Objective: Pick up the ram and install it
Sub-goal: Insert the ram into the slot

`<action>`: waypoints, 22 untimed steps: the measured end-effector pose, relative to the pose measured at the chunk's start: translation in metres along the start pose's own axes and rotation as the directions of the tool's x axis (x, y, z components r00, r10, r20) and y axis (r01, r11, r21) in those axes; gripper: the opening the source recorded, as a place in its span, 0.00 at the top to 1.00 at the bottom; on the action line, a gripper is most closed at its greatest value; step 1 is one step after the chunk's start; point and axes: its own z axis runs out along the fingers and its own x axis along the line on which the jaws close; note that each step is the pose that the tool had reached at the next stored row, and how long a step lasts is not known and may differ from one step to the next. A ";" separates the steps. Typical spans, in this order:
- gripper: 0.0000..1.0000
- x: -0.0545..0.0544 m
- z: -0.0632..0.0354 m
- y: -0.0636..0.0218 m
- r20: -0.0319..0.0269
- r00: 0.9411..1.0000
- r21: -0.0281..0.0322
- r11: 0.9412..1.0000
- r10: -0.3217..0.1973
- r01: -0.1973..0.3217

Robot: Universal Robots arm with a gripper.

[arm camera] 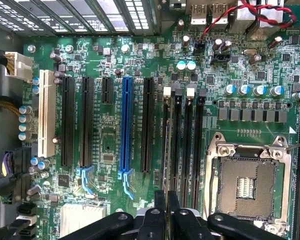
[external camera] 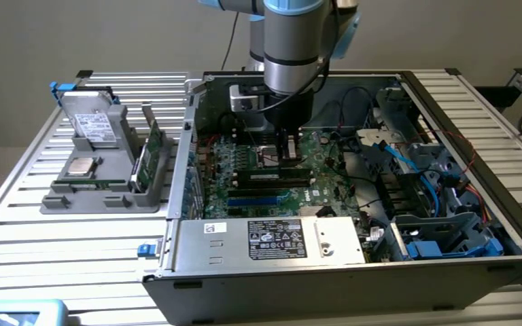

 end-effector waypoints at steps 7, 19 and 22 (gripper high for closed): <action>0.87 0.000 0.0005 0.0004 0.000 1.000 0.001 1.000 0.000 0.000; 0.87 0.001 0.0012 0.0011 0.000 1.000 0.004 1.000 0.000 0.000; 0.87 0.001 0.0012 0.0011 0.000 1.000 0.004 1.000 0.000 0.000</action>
